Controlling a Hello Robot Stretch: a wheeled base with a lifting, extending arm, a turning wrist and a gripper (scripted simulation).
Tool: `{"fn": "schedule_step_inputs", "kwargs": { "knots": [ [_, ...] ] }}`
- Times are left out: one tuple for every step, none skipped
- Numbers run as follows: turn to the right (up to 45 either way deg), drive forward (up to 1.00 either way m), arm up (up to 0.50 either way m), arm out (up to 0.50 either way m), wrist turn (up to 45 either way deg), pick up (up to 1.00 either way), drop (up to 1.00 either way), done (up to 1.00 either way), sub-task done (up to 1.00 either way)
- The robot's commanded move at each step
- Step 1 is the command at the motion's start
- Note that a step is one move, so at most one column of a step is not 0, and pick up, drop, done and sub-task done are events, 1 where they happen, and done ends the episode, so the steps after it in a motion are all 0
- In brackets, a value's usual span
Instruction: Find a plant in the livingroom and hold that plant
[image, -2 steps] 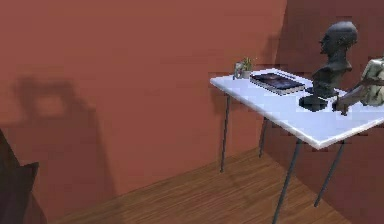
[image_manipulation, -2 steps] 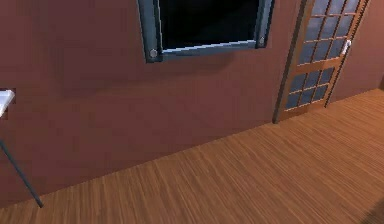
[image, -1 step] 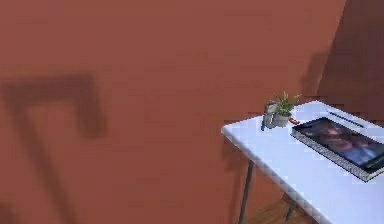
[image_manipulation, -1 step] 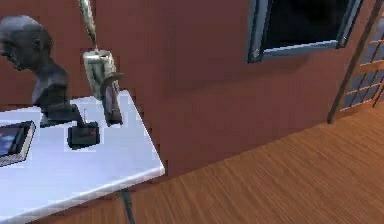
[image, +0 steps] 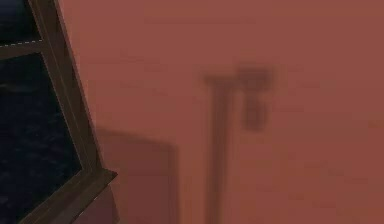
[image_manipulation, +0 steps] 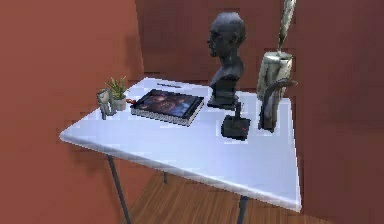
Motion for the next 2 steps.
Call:
{"fn": "schedule_step_inputs", "kwargs": {
  "knots": [
    [-15.0, 0.0, 0.0, 0.0, 0.0, 0.0, 0.0, 0.0, 0.0],
    [45.0, 0.0, 0.0, 0.0, 0.0, 0.0, 0.0, 0.0, 0.0]
  ]
}}
